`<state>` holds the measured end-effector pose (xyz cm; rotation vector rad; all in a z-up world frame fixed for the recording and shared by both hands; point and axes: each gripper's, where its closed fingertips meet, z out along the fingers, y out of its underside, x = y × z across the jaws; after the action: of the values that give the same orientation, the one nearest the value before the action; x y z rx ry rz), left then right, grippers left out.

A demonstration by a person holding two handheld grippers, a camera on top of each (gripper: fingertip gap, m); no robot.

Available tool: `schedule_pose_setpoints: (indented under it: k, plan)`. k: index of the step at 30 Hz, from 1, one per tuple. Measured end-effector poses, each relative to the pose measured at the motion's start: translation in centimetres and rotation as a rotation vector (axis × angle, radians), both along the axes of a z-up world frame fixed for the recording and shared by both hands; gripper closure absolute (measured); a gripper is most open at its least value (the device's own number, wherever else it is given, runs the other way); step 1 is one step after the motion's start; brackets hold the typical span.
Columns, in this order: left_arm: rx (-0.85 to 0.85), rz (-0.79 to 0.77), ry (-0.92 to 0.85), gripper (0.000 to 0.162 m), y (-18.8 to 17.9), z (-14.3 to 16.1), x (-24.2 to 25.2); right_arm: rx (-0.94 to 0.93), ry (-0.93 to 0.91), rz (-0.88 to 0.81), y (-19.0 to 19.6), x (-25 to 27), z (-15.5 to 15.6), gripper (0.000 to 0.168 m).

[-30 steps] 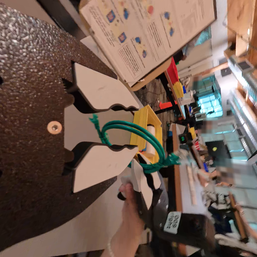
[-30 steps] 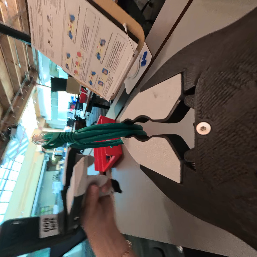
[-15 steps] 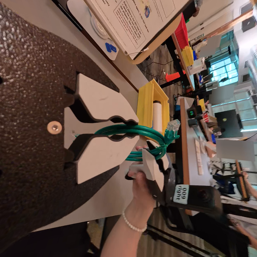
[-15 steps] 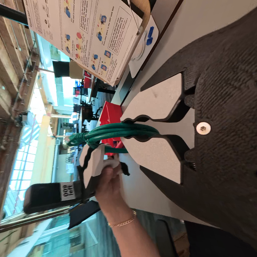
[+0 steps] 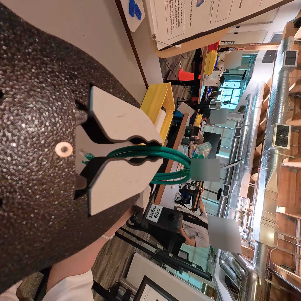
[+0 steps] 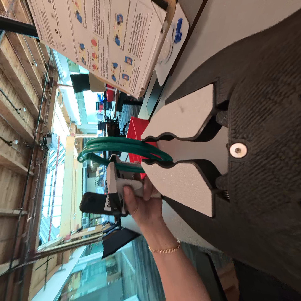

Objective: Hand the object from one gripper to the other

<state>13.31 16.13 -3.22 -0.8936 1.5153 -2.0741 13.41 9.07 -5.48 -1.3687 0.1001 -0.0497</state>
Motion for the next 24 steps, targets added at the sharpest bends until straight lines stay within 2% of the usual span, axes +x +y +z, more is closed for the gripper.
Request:
schedule_pose_setpoints:
  k: [7,11,13,14,16,19,21,24]
  plan:
    - [0.042,-0.004,-0.009,0.151,-0.4,-0.3,-0.2,-0.021,-0.056,-0.028,-0.3,0.4,-0.1,0.152]
    - [0.099,0.036,-0.057,0.151,-0.4,-0.1,-0.2,-0.077,0.03,0.049,-0.7,0.2,-0.8,0.147]
    - [0.115,0.071,-0.103,0.151,-0.1,0.4,-0.1,-0.031,0.142,0.045,-1.5,1.0,-0.3,0.131]
    - [0.137,0.089,-0.133,0.151,0.2,0.6,-0.1,-0.007,0.241,0.065,-1.9,1.4,-0.2,0.128]
    - [0.22,0.125,-0.21,0.151,0.6,0.9,-0.2,0.017,0.47,0.151,-2.2,1.9,-0.6,0.113]
    - [0.388,0.161,-0.386,0.151,0.5,1.3,-0.7,0.121,0.75,0.338,-2.2,2.0,-0.7,0.112]
    - [0.476,0.192,-0.48,0.151,0.3,1.6,-1.1,0.161,0.859,0.424,-1.6,1.9,-1.1,0.115]
    - [0.535,0.179,-0.561,0.152,-0.3,2.0,-1.7,0.194,0.997,0.535,-0.1,1.2,-1.7,0.106]
